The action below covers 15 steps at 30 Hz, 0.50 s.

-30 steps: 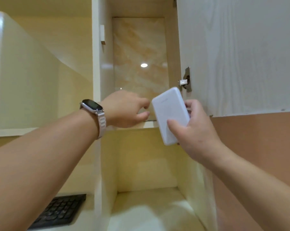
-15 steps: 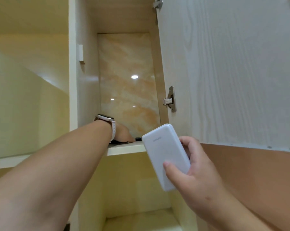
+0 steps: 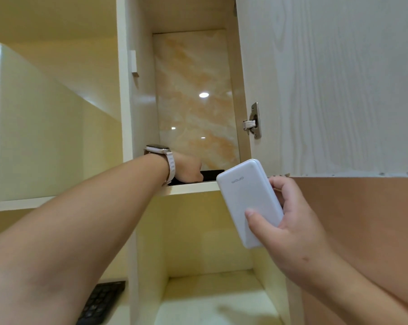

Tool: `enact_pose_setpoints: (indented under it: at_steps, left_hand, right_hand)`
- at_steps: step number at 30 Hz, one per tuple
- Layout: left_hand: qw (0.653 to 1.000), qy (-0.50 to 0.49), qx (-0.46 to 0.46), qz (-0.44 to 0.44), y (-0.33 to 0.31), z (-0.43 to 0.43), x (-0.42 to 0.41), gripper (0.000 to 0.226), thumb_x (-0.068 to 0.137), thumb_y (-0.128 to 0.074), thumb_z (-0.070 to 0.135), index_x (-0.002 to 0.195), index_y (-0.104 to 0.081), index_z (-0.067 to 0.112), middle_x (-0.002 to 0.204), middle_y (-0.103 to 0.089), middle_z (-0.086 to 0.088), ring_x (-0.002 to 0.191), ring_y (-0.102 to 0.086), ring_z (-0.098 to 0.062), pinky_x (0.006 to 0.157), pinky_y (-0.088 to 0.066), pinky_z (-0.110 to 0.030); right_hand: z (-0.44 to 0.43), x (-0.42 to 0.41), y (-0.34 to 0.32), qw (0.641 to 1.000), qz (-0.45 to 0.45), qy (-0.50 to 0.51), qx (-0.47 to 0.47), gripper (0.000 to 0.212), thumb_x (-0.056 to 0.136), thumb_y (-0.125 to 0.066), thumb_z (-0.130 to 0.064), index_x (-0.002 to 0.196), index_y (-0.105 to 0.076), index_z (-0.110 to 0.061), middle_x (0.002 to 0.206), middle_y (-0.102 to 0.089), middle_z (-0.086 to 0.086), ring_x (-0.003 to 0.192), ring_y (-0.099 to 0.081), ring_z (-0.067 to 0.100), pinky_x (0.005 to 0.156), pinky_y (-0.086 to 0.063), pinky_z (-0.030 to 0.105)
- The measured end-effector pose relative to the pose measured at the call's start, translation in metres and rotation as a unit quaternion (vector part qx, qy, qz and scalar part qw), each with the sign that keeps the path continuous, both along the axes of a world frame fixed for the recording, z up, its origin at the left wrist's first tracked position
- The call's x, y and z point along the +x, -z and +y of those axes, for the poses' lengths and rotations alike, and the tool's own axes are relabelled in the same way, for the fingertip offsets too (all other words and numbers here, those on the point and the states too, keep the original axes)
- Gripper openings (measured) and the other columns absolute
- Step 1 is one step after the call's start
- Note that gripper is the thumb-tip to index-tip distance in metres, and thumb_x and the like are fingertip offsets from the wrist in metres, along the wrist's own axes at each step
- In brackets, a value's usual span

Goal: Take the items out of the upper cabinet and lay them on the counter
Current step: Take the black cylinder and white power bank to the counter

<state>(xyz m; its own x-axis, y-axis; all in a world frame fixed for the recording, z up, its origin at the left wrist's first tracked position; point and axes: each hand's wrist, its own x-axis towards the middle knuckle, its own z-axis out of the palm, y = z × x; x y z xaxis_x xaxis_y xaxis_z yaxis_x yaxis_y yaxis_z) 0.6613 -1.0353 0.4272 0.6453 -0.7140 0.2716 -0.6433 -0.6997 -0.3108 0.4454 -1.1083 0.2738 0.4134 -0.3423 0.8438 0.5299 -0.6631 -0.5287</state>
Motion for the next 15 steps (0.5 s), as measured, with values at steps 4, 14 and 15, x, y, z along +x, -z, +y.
enact_pose_setpoints:
  at_steps: [4, 14, 15]
  left_hand:
    - [0.999, 0.023, -0.011, -0.024, 0.000, 0.012, -0.023, 0.028, 0.094, -0.043, 0.025, 0.102, -0.059, 0.004, 0.087, -0.059, -0.008, 0.074, -0.052, -0.025, 0.053, -0.035, -0.028]
    - [0.946, 0.132, -0.234, -0.179, 0.041, 0.066, -0.090, 0.014, 0.091, -0.043, 0.029, 0.097, -0.051, 0.019, 0.073, -0.057, 0.000, 0.062, -0.053, -0.022, 0.049, -0.035, -0.033]
    - [0.936, 0.146, -0.257, -0.191, 0.050, 0.073, -0.096, 0.015, 0.092, -0.042, 0.029, 0.099, -0.051, 0.019, 0.075, -0.057, 0.001, 0.065, -0.054, -0.023, 0.051, -0.038, -0.034]
  right_hand:
    - [0.000, -0.006, 0.003, 1.000, -0.005, -0.001, -0.001, 0.034, 0.082, -0.069, -0.017, 0.098, -0.049, -0.041, 0.097, -0.060, -0.028, 0.081, -0.061, -0.001, 0.060, -0.052, 0.016]
    - [0.006, -0.027, 0.038, 0.999, -0.003, -0.043, 0.020, 0.034, 0.083, -0.068, -0.017, 0.096, -0.049, -0.042, 0.096, -0.061, -0.026, 0.080, -0.063, 0.001, 0.057, -0.054, 0.019]
    - [0.007, -0.028, 0.040, 0.998, 0.001, -0.049, 0.029, 0.035, 0.082, -0.068, -0.018, 0.096, -0.049, -0.045, 0.096, -0.062, -0.024, 0.080, -0.064, 0.003, 0.060, -0.056, 0.024]
